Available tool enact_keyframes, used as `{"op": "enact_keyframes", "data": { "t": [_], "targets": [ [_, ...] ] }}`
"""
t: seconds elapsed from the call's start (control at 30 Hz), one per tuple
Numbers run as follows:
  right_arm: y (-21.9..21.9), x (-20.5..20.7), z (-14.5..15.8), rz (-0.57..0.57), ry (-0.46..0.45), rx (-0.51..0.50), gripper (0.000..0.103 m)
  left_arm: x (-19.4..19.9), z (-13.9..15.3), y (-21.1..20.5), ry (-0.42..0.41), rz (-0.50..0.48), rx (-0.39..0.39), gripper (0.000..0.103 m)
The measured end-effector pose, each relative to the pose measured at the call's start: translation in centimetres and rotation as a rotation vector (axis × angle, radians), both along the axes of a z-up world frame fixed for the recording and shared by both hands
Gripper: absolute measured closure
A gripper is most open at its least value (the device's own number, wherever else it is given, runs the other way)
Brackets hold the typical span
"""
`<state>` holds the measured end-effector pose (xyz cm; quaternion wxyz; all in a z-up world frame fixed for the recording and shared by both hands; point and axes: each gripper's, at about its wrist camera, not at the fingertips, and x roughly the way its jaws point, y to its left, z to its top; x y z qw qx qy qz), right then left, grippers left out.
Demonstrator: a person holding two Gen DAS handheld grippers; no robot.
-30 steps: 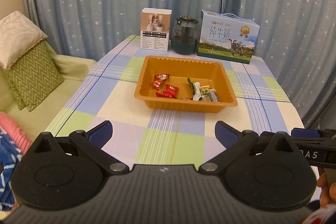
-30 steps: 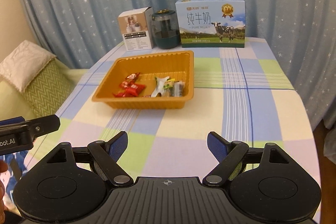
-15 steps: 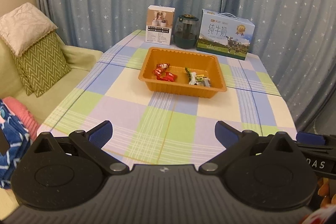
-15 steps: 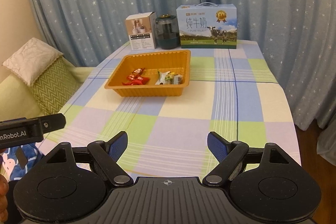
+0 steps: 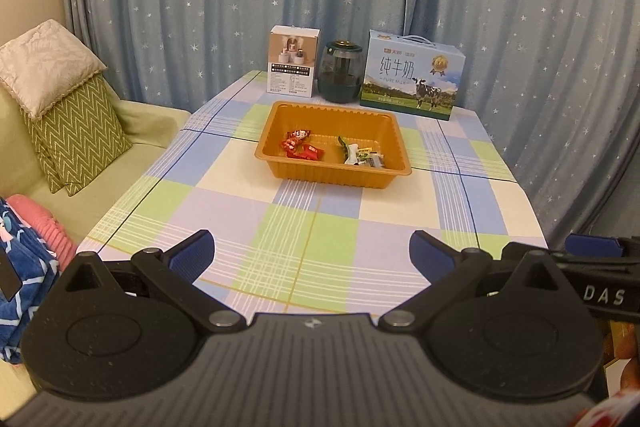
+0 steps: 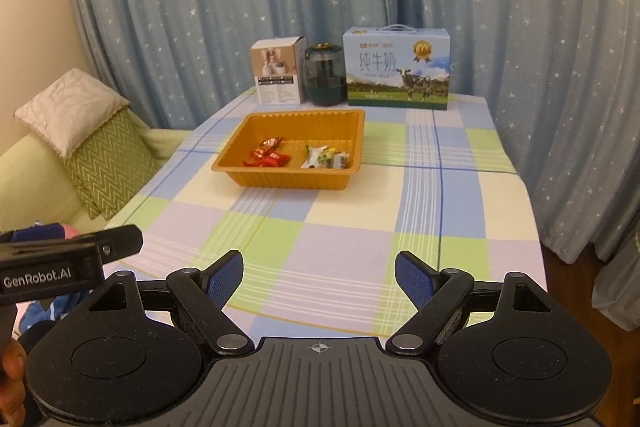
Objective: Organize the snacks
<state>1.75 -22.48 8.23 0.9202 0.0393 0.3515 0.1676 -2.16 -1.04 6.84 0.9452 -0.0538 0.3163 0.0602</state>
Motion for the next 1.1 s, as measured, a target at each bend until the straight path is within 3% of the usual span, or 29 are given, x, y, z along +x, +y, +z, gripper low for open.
{"op": "enact_keyframes", "data": {
  "t": [1.1],
  "targets": [
    [0.53,-0.11,0.45,0.01,-0.013,-0.014,0.02,-0.47,-0.02,0.72,-0.003,0.004,-0.008,0.0]
  ]
}}
